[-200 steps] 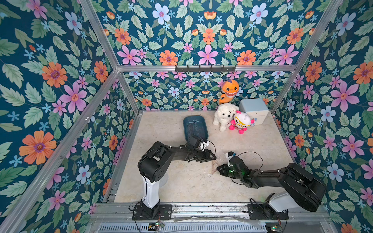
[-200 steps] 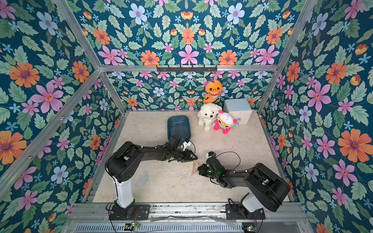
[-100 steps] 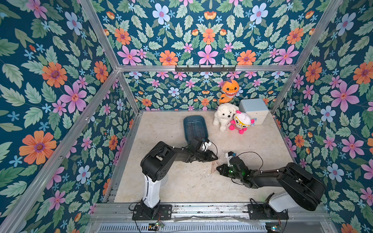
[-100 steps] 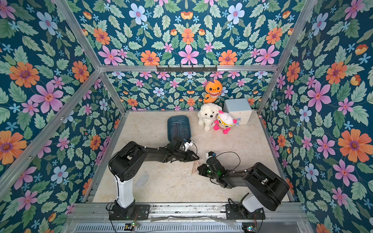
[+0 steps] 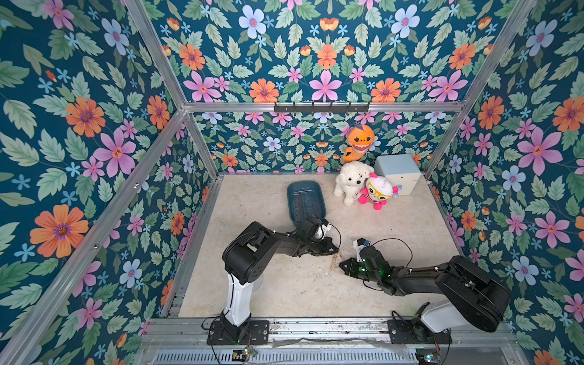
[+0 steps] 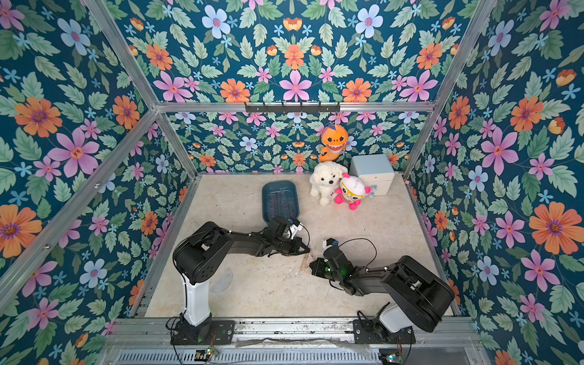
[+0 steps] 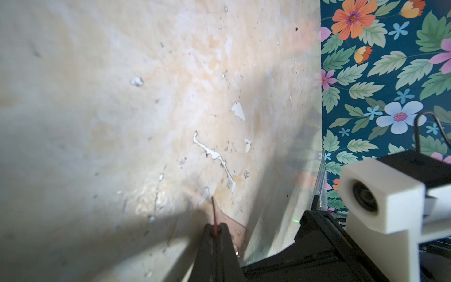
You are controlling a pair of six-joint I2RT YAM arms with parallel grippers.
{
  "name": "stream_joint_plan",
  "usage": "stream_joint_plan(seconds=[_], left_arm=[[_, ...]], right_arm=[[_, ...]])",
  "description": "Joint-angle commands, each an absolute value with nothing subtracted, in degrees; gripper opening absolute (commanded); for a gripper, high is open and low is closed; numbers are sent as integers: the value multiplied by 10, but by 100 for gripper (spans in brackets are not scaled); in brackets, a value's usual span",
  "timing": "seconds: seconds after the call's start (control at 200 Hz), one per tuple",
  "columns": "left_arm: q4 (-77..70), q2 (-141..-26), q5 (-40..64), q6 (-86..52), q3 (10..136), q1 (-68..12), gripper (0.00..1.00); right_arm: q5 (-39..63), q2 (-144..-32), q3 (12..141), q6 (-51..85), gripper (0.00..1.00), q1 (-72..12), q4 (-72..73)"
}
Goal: Put the scattered rulers into the storage box
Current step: Pick up the ruler from the center of the board.
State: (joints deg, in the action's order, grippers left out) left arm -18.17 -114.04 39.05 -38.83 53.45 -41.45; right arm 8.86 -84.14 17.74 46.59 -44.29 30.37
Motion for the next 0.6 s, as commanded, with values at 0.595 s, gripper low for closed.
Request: stream_joint_plan(seconds=[0.595], left_arm=[[-139, -999, 478, -454, 521, -353, 0]], right_arm=[[292, -617, 225, 460, 42, -300, 170]])
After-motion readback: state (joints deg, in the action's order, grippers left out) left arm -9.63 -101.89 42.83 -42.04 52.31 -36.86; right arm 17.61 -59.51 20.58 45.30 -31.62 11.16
